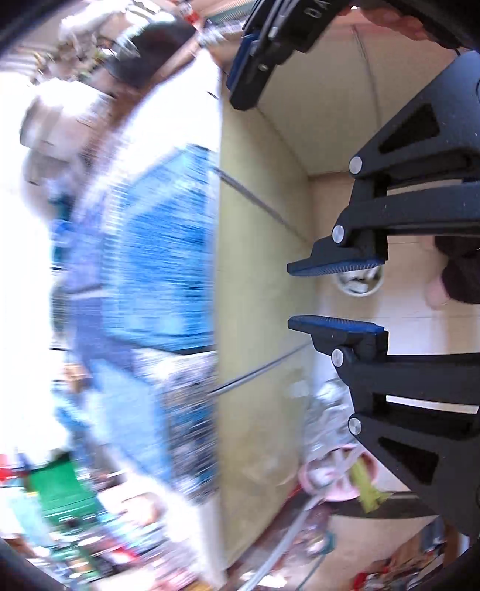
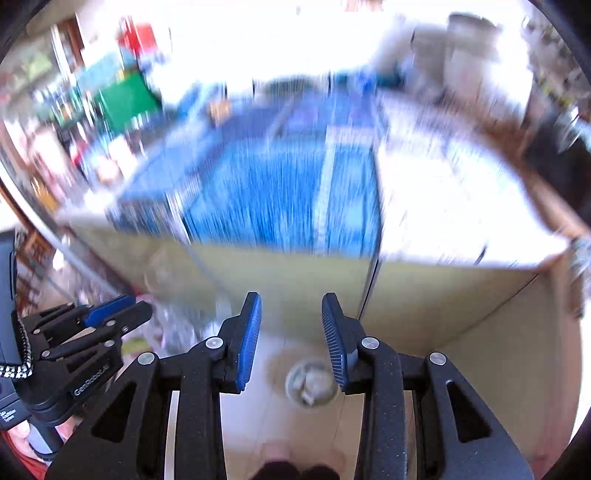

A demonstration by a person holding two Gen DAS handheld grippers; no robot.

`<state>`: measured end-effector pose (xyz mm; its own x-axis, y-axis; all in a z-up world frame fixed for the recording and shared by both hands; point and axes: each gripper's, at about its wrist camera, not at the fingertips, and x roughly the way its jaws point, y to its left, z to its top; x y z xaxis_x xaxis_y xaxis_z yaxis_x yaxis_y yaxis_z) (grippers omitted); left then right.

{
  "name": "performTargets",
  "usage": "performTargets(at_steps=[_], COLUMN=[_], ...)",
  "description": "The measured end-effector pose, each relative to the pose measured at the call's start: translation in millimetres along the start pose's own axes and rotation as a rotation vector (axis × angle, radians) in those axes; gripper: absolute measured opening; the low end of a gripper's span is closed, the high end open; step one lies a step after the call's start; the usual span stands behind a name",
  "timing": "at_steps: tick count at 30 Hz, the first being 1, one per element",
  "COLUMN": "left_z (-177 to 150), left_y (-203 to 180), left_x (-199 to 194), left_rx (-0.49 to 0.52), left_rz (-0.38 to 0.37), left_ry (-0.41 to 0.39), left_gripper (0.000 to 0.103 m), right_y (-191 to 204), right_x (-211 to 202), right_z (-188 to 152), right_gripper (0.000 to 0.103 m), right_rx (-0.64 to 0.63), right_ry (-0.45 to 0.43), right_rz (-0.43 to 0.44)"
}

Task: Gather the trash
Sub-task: 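Raise both grippers back up toward the counter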

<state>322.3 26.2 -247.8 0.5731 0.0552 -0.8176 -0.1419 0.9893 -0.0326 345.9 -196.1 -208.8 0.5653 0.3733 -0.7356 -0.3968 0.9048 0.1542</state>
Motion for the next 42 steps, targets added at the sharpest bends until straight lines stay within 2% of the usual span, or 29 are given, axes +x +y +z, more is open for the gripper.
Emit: performTargets(at_steps=[1, 3, 4, 6, 8, 9, 11, 12, 15, 17, 20, 22, 25, 29, 33, 38, 42], left_z=[7.9, 23.6, 29.9, 41.7, 49.7, 53.8, 62.3, 68.0, 77.6, 84.3, 96.2, 105.9, 126.3, 159.8, 202.9, 254.7, 283.4], left_y=[0.1, 2.5, 2.7, 5.9, 5.1, 4.9, 5.6, 6.0, 6.9, 4.0, 1.6, 0.4, -2.8, -5.9, -6.8, -2.9, 10.4], left_x=[-16.7, -55.9, -72.9, -101.6, -124.4, -136.2, -152.4, -159.5, -175.0, -183.6, -185.3, -177.2, -162.7, -138.5, -112.4, -84.8, -58.5], left_rx=[0.006, 0.016, 0.018, 0.016, 0.014, 0.013, 0.013, 0.012, -0.001, 0.002, 0.02, 0.021, 0.007, -0.024, -0.073, -0.154, -0.228], left_rz=[-0.002, -0.006, -0.005, -0.003, -0.001, 0.002, 0.008, 0.011, 0.017, 0.031, 0.039, 0.034, 0.034, 0.062, 0.082, 0.151, 0.189], left_ry=[-0.034, -0.113, -0.149, -0.217, -0.282, -0.318, -0.358, -0.373, -0.433, -0.458, -0.469, -0.467, -0.463, -0.46, -0.446, -0.438, -0.428], left_gripper=[0.023, 0.033, 0.036, 0.055, 0.068, 0.073, 0.08, 0.087, 0.096, 0.099, 0.101, 0.101, 0.101, 0.101, 0.101, 0.101, 0.101], right_y=[0.9, 12.8, 21.5, 31.0, 38.1, 38.3, 38.4, 36.8, 32.4, 29.5, 25.2, 20.7, 9.6, -7.4, -34.7, -64.4, -79.1], right_x=[-18.2, -43.0, -53.1, -77.8, -101.2, -107.8, -121.2, -126.2, -137.7, -139.8, -139.8, -136.1, -128.3, -114.0, -99.6, -75.7, -46.1], right_z=[8.1, 21.7, 26.0, 36.3, 47.0, 49.2, 56.9, 59.9, 65.3, 67.6, 75.4, 83.7, 98.8, 127.9, 168.2, 221.9, 250.8], right_gripper=[0.031, 0.033, 0.041, 0.057, 0.064, 0.066, 0.077, 0.079, 0.085, 0.09, 0.091, 0.093, 0.103, 0.103, 0.103, 0.103, 0.103], right_rx=[0.003, -0.001, -0.001, 0.007, 0.019, 0.024, 0.04, 0.053, 0.083, 0.082, 0.054, 0.033, 0.02, -0.003, -0.016, -0.049, -0.112], right_ry=[-0.04, -0.106, -0.135, -0.201, -0.274, -0.296, -0.325, -0.34, -0.365, -0.368, -0.378, -0.38, -0.399, -0.422, -0.415, -0.385, -0.367], right_rz=[-0.008, -0.024, -0.038, -0.07, -0.086, -0.092, -0.101, -0.099, -0.107, -0.136, -0.199, -0.23, -0.221, -0.295, -0.276, -0.251, -0.192])
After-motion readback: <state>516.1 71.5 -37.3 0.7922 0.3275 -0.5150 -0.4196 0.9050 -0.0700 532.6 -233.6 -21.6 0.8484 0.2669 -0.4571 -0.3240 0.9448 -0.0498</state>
